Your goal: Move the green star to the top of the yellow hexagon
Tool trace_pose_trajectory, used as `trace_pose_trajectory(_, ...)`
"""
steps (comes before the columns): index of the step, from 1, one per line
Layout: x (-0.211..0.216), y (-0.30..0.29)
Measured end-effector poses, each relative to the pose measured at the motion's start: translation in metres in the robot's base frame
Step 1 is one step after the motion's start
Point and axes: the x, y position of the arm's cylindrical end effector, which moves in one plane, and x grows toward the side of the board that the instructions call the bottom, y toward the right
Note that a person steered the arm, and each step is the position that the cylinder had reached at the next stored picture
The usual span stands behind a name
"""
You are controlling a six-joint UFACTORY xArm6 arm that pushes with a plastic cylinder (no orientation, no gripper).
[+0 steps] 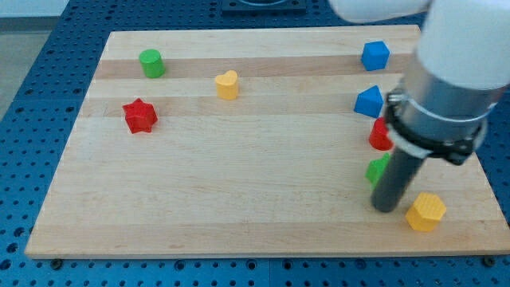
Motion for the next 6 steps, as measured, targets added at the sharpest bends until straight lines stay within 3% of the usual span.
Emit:
trace_pose_trajectory(1, 0.009, -0.041)
trace_pose_trajectory(2, -0.039, -0.045)
trace_pose_trajectory(3, -0.054, -0.045)
trace_pose_trajectory(6, -0.054, 0.013)
